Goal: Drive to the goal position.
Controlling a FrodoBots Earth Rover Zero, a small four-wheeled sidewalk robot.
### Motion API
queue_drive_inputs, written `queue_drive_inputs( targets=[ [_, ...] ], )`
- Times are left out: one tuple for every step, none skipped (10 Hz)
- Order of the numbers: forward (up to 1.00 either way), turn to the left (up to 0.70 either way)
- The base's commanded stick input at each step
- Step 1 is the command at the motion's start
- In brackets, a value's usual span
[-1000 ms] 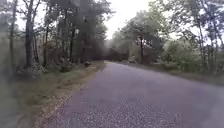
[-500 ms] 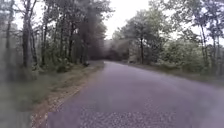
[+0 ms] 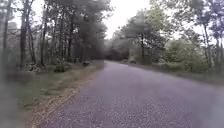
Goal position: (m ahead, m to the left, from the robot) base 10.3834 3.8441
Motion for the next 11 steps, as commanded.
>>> queue_drive_inputs(
  targets=[
    [0.45,0.00],
    [0.45,0.00],
    [0.45,0.00],
    [0.45,0.00],
    [0.45,0.00],
    [0.45,0.00],
    [0.45,0.00],
    [0.45,0.00],
    [0.45,0.00],
    [0.45,0.00],
    [0.45,0.00]
  ],
)
